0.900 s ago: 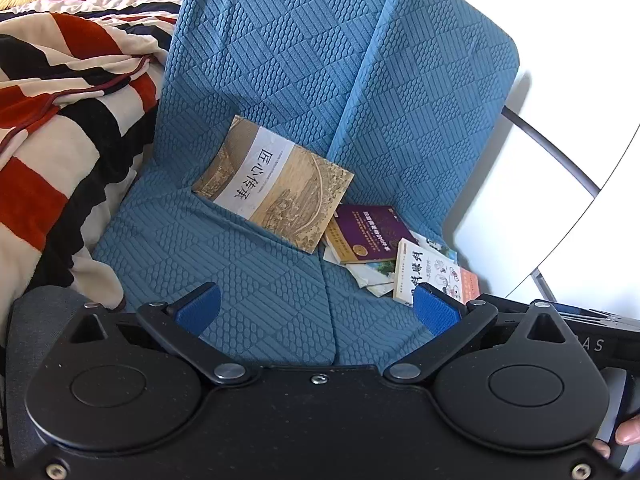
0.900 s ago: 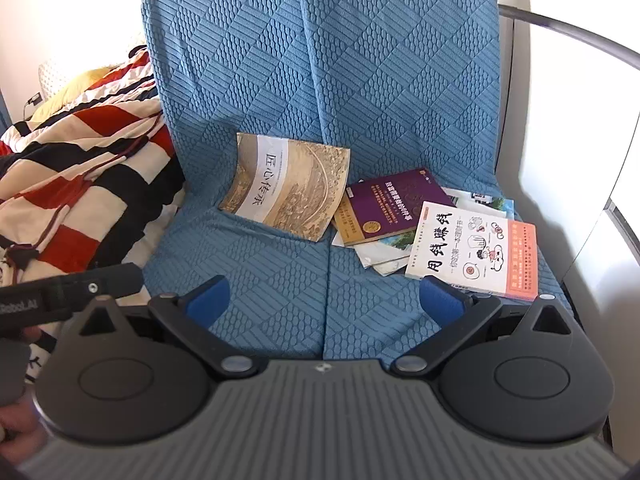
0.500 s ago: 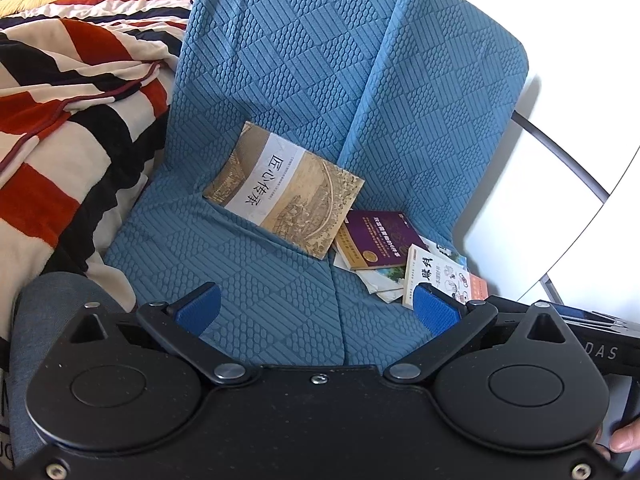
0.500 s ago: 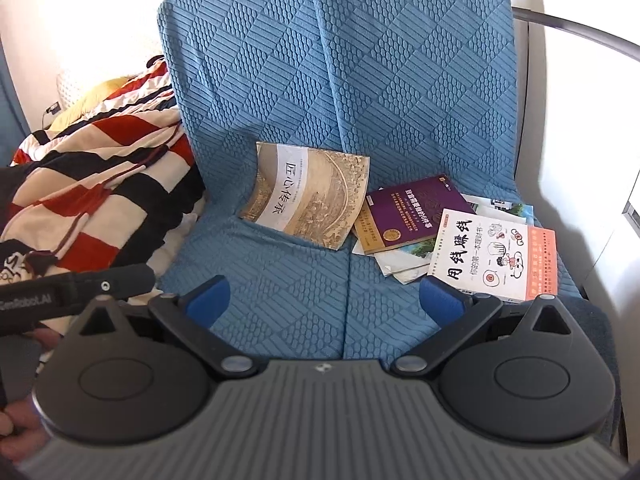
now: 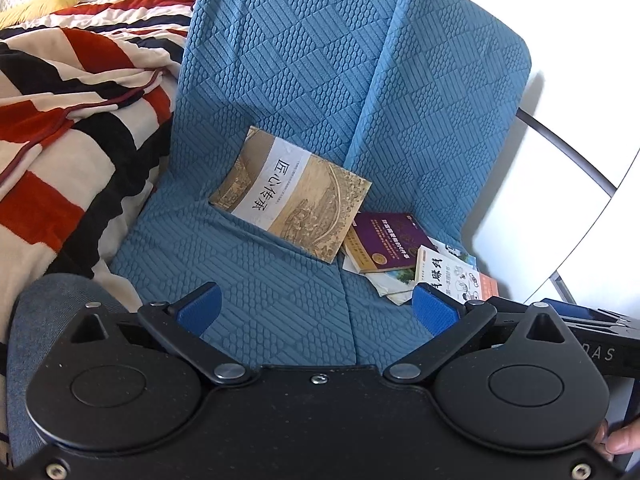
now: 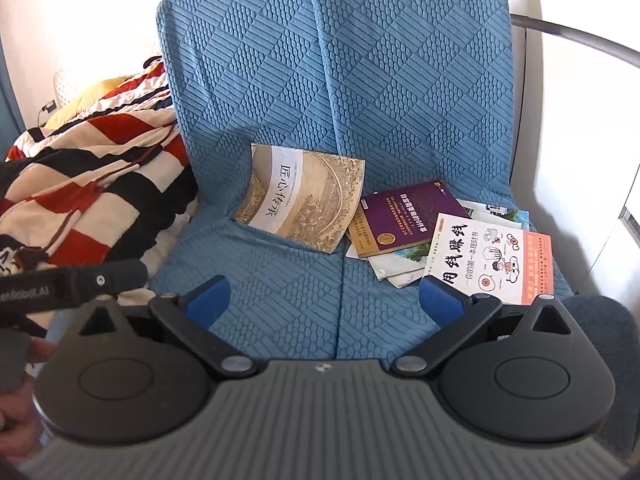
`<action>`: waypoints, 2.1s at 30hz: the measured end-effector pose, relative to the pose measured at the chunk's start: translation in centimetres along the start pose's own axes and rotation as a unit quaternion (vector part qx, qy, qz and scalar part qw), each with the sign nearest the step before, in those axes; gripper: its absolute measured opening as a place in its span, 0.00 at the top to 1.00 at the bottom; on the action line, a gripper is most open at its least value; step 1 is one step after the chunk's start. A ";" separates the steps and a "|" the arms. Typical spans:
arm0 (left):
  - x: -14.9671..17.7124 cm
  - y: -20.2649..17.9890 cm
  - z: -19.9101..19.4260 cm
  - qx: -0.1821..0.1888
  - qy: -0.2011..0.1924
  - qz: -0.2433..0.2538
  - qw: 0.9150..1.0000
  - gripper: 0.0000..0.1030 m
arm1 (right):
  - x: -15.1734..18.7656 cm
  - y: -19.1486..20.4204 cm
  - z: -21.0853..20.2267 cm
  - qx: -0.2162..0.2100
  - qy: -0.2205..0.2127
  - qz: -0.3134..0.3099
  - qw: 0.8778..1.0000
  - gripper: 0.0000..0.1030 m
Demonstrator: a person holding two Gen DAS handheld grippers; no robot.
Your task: Organize objects
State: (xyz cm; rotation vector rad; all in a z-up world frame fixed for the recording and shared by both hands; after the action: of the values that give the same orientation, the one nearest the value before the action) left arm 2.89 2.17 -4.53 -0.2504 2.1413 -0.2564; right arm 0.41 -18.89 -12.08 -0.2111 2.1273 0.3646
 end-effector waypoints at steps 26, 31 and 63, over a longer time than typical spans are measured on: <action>0.0 -1.6 3.3 0.021 -0.012 0.005 1.000 0.01 | 1.1 -2.0 1.8 0.005 -0.012 0.013 1.000 0.00; -0.7 -1.5 5.3 0.026 -0.014 0.004 1.000 0.01 | 1.3 -2.8 3.0 0.016 -0.024 0.012 1.000 0.00; -2.2 2.7 20.3 -0.013 0.028 0.013 0.999 0.01 | -1.3 -6.1 15.3 -0.007 -0.008 0.007 1.000 0.02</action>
State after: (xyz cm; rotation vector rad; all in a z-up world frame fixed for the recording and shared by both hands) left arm 20.81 3.59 -14.59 -0.2333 2.2028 -0.2229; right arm 14.87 -19.41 -20.00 -0.2009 2.1128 0.3883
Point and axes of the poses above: each gripper's, at about its wrist camera, not at the fingertips, and z roughly the way its jaws point, y to its left, x to its underside, the point moved 7 cm from there along z, roughly the way its jaws point, and after that the axes turned 6 degrees about -y, right-handed, at the moved point
